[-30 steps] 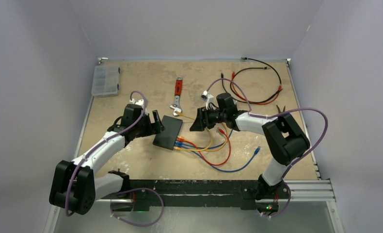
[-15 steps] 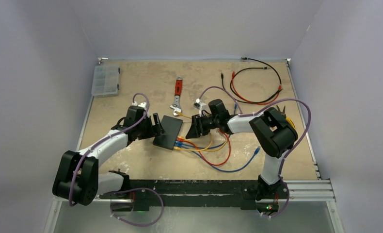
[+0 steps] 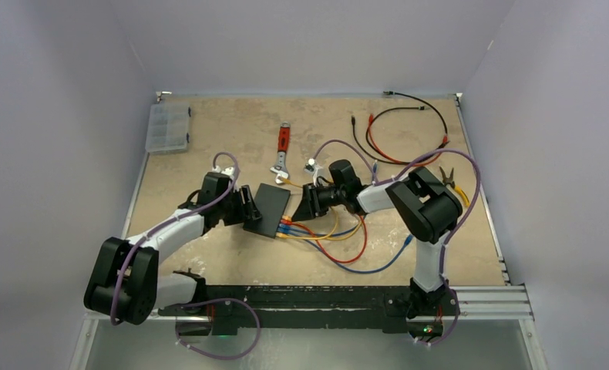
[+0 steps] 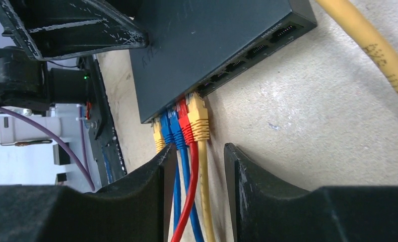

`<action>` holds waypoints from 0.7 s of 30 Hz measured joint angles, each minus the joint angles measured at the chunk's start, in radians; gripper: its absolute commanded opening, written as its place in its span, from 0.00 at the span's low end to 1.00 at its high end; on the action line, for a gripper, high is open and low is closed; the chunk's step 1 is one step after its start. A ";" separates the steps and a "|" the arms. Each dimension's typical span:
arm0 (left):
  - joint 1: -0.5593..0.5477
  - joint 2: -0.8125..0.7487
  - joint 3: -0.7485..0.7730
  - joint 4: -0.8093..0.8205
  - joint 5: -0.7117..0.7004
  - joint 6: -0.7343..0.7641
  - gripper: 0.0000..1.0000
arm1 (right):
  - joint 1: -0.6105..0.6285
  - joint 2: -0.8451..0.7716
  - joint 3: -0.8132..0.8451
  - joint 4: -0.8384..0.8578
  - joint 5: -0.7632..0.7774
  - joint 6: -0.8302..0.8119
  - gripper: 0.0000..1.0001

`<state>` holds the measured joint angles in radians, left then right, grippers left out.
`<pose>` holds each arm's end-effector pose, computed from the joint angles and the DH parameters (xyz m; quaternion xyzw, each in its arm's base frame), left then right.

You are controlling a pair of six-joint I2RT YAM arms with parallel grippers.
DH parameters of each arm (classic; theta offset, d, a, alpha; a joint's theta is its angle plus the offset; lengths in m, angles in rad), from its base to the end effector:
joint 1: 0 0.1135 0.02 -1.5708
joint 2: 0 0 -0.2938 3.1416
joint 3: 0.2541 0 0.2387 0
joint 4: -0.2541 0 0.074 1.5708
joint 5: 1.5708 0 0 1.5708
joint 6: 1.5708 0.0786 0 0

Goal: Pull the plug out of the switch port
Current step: Pull the connector from the switch port.

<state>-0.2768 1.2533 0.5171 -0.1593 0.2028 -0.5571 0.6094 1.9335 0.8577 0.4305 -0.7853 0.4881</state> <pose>0.2209 -0.0792 0.1641 -0.0979 0.9342 -0.2208 0.2627 0.2883 0.2690 0.1354 -0.2206 0.8149 0.5073 0.1733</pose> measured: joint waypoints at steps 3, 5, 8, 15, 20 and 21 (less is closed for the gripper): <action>0.000 0.000 -0.008 0.011 0.010 0.000 0.51 | 0.003 0.019 0.003 0.030 -0.023 0.011 0.42; 0.000 0.002 -0.009 0.016 0.014 0.000 0.51 | 0.005 0.033 0.009 0.049 -0.035 0.020 0.42; 0.000 0.005 -0.009 0.023 0.018 0.000 0.50 | 0.008 0.057 0.024 0.068 -0.055 0.033 0.42; 0.001 0.007 -0.009 0.025 0.018 0.000 0.48 | 0.010 0.102 0.055 0.113 -0.094 0.060 0.42; 0.001 0.008 -0.009 0.026 0.018 0.000 0.48 | 0.013 0.131 0.074 0.145 -0.117 0.080 0.41; 0.002 0.009 -0.010 0.028 0.018 0.000 0.48 | 0.013 0.137 0.077 0.153 -0.122 0.084 0.41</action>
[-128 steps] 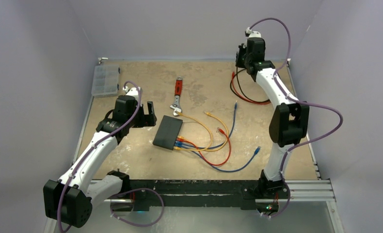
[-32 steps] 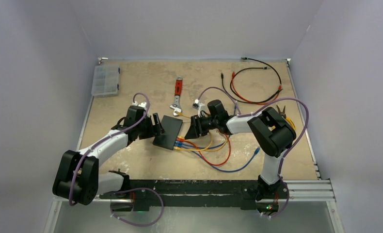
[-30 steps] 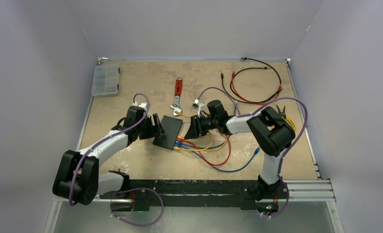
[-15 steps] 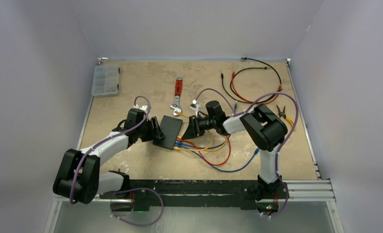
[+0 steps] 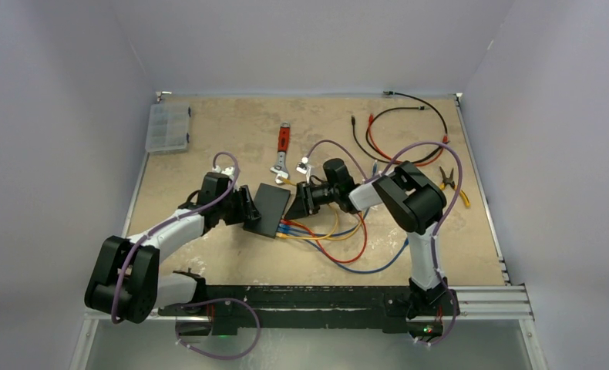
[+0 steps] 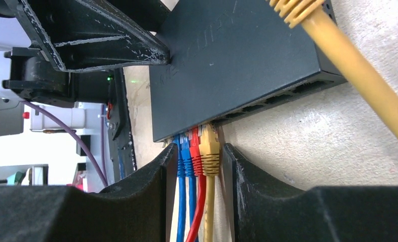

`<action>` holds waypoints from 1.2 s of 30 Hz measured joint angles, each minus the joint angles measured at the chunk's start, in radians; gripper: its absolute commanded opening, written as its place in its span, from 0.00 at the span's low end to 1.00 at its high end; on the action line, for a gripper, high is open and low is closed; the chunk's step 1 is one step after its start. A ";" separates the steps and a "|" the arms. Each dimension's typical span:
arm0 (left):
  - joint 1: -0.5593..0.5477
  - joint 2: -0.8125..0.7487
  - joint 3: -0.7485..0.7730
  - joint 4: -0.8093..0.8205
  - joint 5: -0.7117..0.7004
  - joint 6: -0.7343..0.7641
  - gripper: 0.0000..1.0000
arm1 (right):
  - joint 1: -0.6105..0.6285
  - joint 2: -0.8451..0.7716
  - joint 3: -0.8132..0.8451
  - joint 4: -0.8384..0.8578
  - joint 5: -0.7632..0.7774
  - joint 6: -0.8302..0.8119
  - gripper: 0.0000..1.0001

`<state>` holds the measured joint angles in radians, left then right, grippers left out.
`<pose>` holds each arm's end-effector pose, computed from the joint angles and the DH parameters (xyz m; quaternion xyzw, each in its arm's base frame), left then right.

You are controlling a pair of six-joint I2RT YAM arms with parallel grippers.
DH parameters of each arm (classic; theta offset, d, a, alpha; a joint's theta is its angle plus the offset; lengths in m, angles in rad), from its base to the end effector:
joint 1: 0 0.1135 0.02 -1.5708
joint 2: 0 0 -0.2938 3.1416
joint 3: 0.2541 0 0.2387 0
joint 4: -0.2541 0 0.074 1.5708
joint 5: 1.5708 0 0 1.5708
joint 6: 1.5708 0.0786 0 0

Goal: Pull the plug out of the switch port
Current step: Pull the connector from the switch port.

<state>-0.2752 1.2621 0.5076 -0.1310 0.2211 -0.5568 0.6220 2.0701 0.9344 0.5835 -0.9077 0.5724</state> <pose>0.2220 -0.0806 0.1622 -0.0947 0.9321 -0.2300 0.2635 0.3025 0.2931 0.1230 -0.2332 0.7792 0.5629 0.1471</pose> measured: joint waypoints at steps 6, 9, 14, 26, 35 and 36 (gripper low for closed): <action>0.000 0.000 -0.007 0.013 0.001 0.000 0.47 | 0.003 0.022 0.020 0.019 -0.009 0.015 0.41; 0.000 0.000 -0.007 0.013 0.002 0.000 0.47 | 0.006 0.031 0.029 0.024 -0.010 0.020 0.40; 0.000 0.000 -0.007 0.014 0.002 0.000 0.47 | 0.008 0.046 0.046 0.026 -0.011 0.028 0.35; 0.001 0.000 -0.008 0.019 0.002 0.000 0.46 | 0.004 0.071 0.061 0.025 -0.023 0.029 0.00; 0.001 -0.004 -0.008 0.017 0.003 0.000 0.56 | 0.004 0.071 0.059 0.029 -0.023 0.031 0.00; 0.001 -0.008 -0.008 0.014 0.005 0.001 0.60 | 0.004 0.071 0.058 0.031 -0.023 0.031 0.00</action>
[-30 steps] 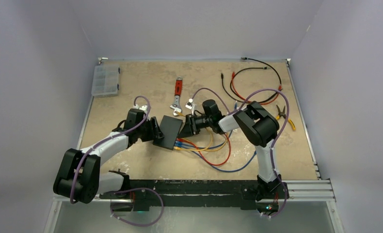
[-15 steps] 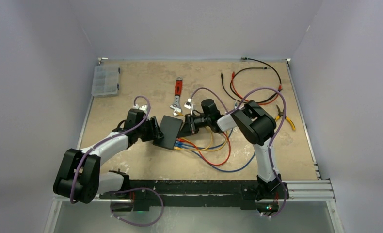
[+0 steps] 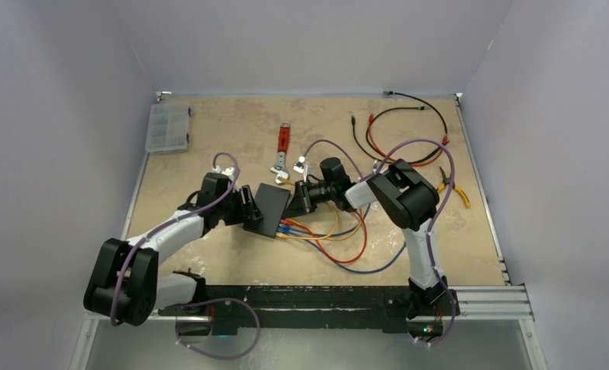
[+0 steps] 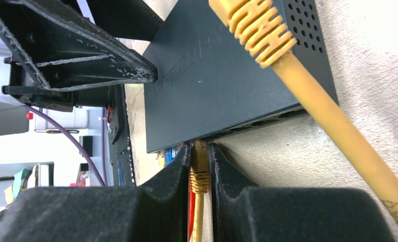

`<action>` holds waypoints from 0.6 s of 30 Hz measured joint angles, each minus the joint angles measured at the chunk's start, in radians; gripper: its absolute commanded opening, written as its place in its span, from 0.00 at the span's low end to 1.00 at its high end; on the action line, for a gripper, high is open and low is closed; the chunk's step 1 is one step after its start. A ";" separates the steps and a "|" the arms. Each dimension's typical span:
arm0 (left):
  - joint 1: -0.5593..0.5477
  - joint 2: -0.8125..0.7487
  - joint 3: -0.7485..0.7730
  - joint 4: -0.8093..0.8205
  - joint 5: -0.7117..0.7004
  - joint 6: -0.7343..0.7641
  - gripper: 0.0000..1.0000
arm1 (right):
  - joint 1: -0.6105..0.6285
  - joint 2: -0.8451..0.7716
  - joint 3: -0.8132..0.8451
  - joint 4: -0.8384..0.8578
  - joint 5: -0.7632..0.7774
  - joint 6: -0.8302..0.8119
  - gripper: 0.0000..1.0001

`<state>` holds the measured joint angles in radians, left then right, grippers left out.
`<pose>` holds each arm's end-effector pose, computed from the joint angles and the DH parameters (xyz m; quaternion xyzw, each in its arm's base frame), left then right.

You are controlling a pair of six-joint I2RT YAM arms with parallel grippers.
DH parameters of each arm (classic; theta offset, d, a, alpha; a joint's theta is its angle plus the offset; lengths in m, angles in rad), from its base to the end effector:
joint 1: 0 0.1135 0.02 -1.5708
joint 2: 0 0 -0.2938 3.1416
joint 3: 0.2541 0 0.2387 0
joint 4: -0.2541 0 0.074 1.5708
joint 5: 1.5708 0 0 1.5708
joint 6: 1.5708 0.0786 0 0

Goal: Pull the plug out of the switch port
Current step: Pull the connector from the switch port.

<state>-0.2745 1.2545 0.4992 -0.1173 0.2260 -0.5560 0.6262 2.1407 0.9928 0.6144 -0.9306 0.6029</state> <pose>0.2212 -0.0806 0.1627 -0.0928 0.9299 -0.2341 0.2682 0.3133 0.3044 0.1133 -0.2314 0.7735 0.5738 0.1373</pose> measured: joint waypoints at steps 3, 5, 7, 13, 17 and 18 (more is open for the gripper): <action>-0.001 -0.021 0.000 -0.015 0.002 0.001 0.66 | 0.000 0.000 0.000 0.000 0.000 0.000 0.00; -0.005 -0.047 0.000 -0.031 -0.006 0.003 0.69 | 0.000 0.000 -0.002 0.000 0.000 0.000 0.00; -0.021 -0.073 0.007 -0.056 -0.034 0.010 0.72 | 0.000 0.000 -0.002 0.001 0.000 0.000 0.00; -0.168 -0.096 0.111 -0.148 -0.181 0.031 0.73 | 0.000 0.000 -0.003 0.001 0.000 -0.001 0.00; -0.284 -0.086 0.173 -0.177 -0.268 0.047 0.74 | 0.000 0.000 -0.003 0.001 0.000 -0.001 0.00; -0.306 -0.079 0.182 -0.182 -0.287 0.050 0.74 | 0.000 0.000 -0.003 0.001 0.000 -0.001 0.00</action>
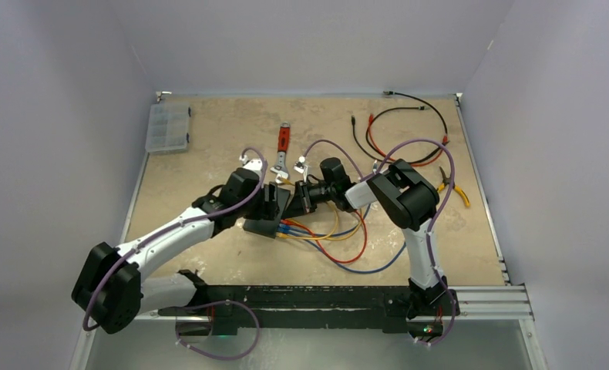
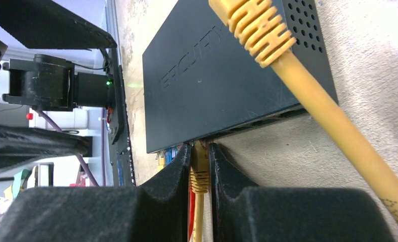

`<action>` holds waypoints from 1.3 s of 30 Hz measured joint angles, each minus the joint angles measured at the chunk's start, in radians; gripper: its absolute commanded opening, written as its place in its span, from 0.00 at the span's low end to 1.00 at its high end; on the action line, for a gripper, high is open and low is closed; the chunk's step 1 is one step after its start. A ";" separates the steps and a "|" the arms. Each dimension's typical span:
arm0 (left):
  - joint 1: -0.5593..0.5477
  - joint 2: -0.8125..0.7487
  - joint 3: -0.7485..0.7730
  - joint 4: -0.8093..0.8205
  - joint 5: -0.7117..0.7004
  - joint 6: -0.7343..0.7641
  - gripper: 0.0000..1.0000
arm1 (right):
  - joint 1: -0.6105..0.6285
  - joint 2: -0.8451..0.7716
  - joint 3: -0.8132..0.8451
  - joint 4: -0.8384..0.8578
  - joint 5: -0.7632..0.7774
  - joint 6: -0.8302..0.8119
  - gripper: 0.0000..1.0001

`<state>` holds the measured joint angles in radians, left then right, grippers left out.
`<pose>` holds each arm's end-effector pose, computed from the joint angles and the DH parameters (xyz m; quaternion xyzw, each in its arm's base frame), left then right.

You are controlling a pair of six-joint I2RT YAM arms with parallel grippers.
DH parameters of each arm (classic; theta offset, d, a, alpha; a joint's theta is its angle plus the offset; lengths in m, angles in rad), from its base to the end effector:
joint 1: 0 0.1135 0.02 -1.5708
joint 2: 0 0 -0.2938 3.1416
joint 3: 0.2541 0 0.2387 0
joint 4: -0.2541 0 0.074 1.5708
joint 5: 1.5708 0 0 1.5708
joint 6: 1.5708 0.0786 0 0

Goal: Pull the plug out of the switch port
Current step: Pull the connector from the switch port.

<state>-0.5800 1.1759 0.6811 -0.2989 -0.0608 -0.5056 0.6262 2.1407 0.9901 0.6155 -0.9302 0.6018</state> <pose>0.2081 -0.1307 0.2191 0.0229 0.9248 -0.1715 0.3388 0.3128 0.3040 0.1127 -0.2315 0.7738 0.5734 0.1371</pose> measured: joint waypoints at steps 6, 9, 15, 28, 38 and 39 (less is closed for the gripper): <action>-0.126 0.078 0.020 -0.032 -0.101 0.018 0.76 | 0.000 0.000 0.000 0.000 0.000 0.000 0.00; -0.181 0.125 0.031 -0.051 -0.148 0.020 0.76 | 0.000 0.000 -0.001 0.001 0.000 0.000 0.00; -0.253 0.216 0.068 -0.093 -0.246 0.023 0.70 | 0.000 0.000 -0.002 0.003 0.000 0.000 0.00; -0.291 0.264 0.102 -0.144 -0.365 -0.017 0.51 | 0.002 -0.006 -0.005 -0.002 0.003 -0.018 0.00; -0.298 0.291 0.116 -0.154 -0.392 -0.061 0.51 | 0.008 -0.051 -0.034 -0.025 0.063 -0.071 0.00; -0.298 0.291 0.116 -0.154 -0.391 -0.064 0.51 | 0.008 -0.059 -0.041 -0.028 0.070 -0.077 0.00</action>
<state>-0.8783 1.4670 0.7975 -0.4526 -0.4522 -0.5694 0.6342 2.0815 0.9493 0.5873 -0.8604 0.5247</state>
